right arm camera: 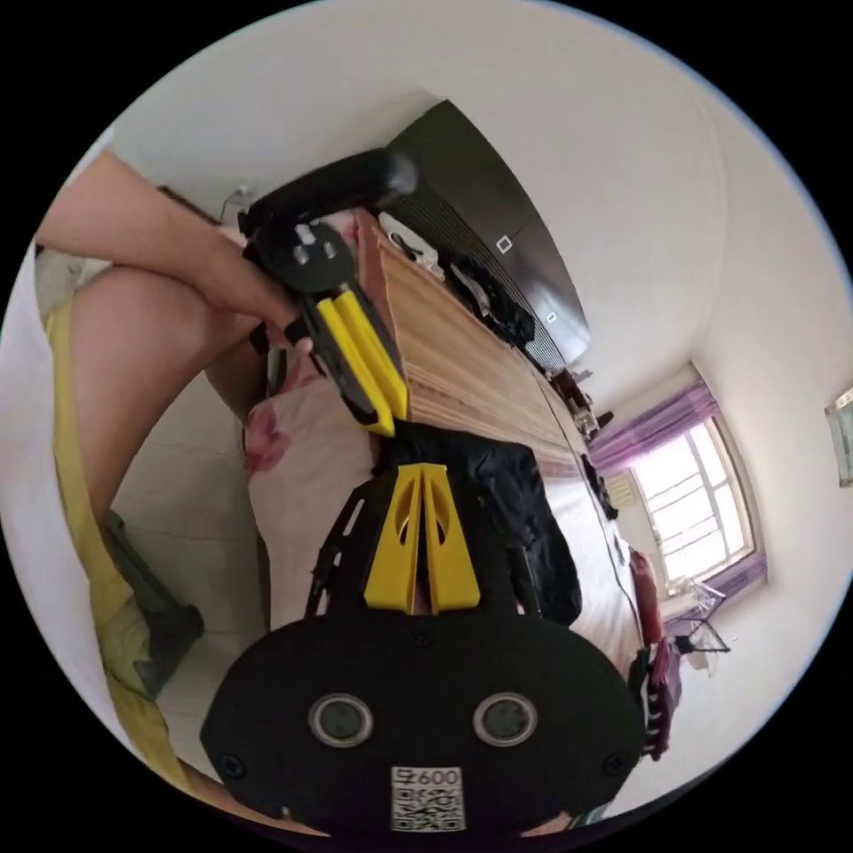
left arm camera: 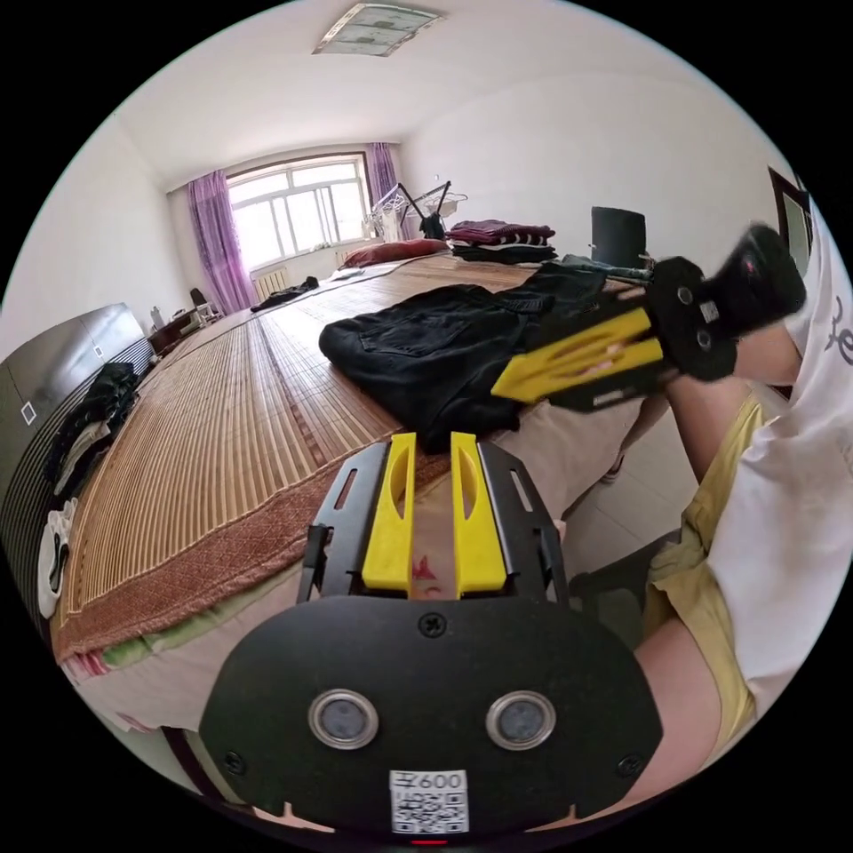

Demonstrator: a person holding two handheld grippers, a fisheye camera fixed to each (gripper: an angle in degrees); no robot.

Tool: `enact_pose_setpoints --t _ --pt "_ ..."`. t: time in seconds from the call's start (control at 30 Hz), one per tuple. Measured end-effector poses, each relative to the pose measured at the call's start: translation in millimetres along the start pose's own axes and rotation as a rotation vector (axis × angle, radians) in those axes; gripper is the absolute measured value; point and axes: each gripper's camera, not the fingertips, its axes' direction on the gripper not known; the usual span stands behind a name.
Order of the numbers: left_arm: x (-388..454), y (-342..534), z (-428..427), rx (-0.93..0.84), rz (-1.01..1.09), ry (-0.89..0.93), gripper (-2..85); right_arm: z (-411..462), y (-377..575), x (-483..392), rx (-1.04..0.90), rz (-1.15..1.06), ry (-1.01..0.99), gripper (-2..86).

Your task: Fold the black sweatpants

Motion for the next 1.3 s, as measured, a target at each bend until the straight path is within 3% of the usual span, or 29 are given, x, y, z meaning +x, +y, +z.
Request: enact_pose_setpoints --t 0.13,0.23,0.37,0.47,0.63,0.87,1.03,1.3 --pt "9.5 4.3 -1.1 0.001 0.023 -0.024 5.4 4.8 23.6 181.2 0.108 0.252 -0.231 -0.4" --pt "17.9 7.6 -1.4 0.007 0.041 -0.038 4.4 63.7 48.9 309.9 0.112 0.470 -0.421 0.9" --pt "32.7 12.5 -2.2 0.017 0.070 -0.062 3.1 200.2 71.2 440.8 -0.064 0.680 -0.658 20.0" --pt "53.2 12.5 -0.7 -0.011 0.138 -0.130 3.0 297.2 87.1 489.5 -0.180 0.731 -0.791 17.5" --pt "80.7 17.3 -0.1 -0.026 0.231 -0.182 2.8 418.2 121.3 526.3 -0.415 0.750 -0.840 15.9" --pt "104.3 27.6 -7.3 0.005 0.265 -0.181 2.8 482.8 139.8 587.9 -0.429 0.590 -1.037 1.7" --pt "109.9 24.4 -12.4 0.006 0.242 -0.119 2.6 539.0 159.7 625.6 -0.492 0.638 -1.145 -0.7" --pt "150.8 20.9 -29.9 -0.002 0.294 -0.141 1.7 565.3 241.9 709.1 -0.404 1.021 -1.155 -0.8"
